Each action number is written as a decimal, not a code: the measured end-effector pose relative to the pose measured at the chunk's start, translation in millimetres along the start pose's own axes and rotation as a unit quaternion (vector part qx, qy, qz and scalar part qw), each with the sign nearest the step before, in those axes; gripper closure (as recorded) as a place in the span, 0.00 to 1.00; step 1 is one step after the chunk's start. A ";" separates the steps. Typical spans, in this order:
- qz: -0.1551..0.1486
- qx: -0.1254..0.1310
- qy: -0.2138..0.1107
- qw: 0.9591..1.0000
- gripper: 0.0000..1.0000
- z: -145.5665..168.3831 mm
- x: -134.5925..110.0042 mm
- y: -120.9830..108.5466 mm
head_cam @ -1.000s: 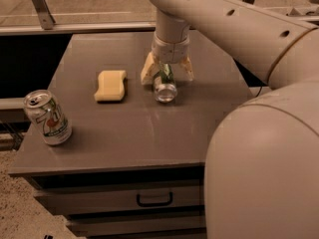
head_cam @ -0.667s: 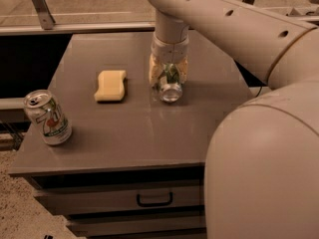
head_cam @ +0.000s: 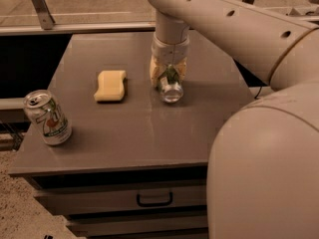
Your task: Place green can upright
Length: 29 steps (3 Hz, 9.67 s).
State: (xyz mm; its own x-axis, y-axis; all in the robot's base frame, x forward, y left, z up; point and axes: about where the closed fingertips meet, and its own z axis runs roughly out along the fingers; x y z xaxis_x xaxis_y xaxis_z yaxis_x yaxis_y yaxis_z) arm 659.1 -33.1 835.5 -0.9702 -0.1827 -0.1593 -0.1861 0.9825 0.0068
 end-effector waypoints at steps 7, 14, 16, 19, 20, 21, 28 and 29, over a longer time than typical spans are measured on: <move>-0.109 -0.079 -0.155 0.979 1.00 -83.0 13.8 -49.7; -0.138 -0.337 -0.480 0.798 1.00 -138.6 11.5 -80.3; -0.196 -0.345 -0.508 0.765 1.00 -139.7 8.9 -77.8; -0.411 -0.294 -0.566 0.651 1.00 -150.5 27.3 -58.7; -0.423 -0.287 -0.572 0.642 1.00 -150.9 27.2 -55.9; -0.413 -0.312 -0.572 0.637 1.00 -145.1 27.2 -57.9; -0.372 -0.423 -0.557 0.610 0.36 -79.4 37.0 -89.6; -0.374 -0.426 -0.555 0.609 0.14 -76.7 37.6 -90.7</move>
Offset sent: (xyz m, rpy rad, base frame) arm -0.0018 -0.0006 -0.0045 -0.0174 0.0014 0.0242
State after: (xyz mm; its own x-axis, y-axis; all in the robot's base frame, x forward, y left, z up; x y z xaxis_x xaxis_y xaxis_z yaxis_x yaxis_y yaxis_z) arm 627.6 -131.9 904.5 0.0494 0.0328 -0.9982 -0.9830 0.1784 -0.0428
